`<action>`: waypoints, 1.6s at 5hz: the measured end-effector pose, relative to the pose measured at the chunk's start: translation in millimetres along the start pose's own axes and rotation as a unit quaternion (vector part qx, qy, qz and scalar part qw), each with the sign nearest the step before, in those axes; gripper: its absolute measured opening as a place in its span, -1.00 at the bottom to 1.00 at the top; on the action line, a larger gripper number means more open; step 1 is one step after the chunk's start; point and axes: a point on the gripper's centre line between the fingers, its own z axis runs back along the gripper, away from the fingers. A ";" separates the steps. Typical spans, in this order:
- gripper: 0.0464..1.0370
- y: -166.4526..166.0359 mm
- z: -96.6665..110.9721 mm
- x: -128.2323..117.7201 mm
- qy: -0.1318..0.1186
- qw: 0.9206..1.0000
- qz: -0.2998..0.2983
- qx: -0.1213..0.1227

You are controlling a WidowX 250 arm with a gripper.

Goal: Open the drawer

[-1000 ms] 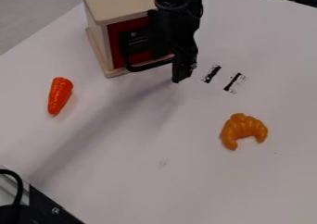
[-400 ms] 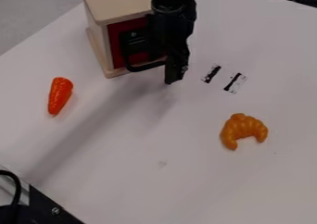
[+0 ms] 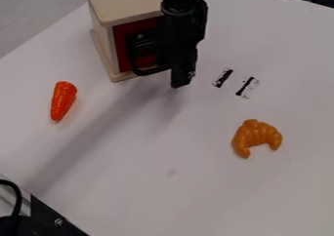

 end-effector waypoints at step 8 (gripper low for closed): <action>-0.89 -29.0 -4.6 3.9 0.019 0.999 -0.042 0.015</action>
